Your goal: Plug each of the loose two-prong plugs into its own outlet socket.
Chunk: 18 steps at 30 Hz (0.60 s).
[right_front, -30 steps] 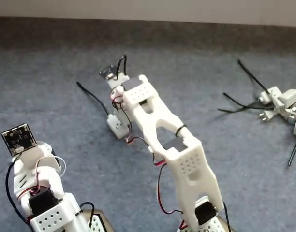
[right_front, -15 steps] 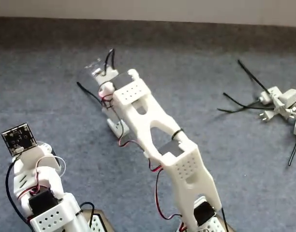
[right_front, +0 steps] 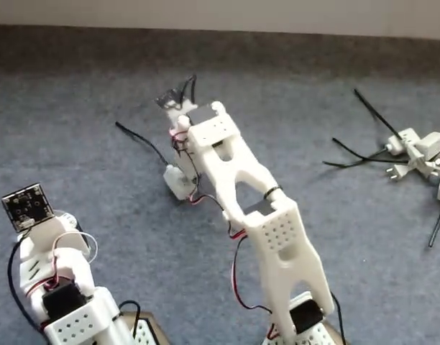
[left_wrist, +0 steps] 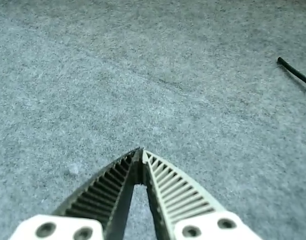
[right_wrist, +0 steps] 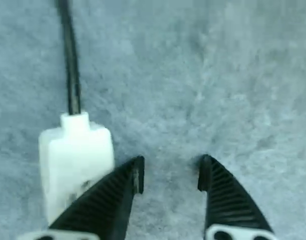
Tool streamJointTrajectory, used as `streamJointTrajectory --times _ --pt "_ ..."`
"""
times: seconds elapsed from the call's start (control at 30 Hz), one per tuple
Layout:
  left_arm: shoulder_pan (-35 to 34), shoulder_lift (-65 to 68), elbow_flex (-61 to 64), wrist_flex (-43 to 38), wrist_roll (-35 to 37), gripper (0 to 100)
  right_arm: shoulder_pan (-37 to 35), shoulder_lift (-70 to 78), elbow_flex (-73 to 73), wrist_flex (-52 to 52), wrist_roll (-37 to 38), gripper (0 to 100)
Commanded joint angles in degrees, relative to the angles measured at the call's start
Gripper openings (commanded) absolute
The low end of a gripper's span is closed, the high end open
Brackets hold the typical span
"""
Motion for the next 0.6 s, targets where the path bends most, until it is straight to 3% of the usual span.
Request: streamJointTrajectory --times 0.0,0.3,0.57 --pt "1.3 -0.2 -0.4 -1.1 0.0 1 2.6 2.2 -0.6 0.7 -0.3 19.1" --pt "1.3 -0.2 -0.4 -1.1 0.0 1 2.3 -3.5 -0.7 1.3 -0.5 19.1" --pt "1.3 -0.2 -0.4 -1.1 0.0 1 -6.4 -14.6 -0.2 8.0 -0.6 19.1"
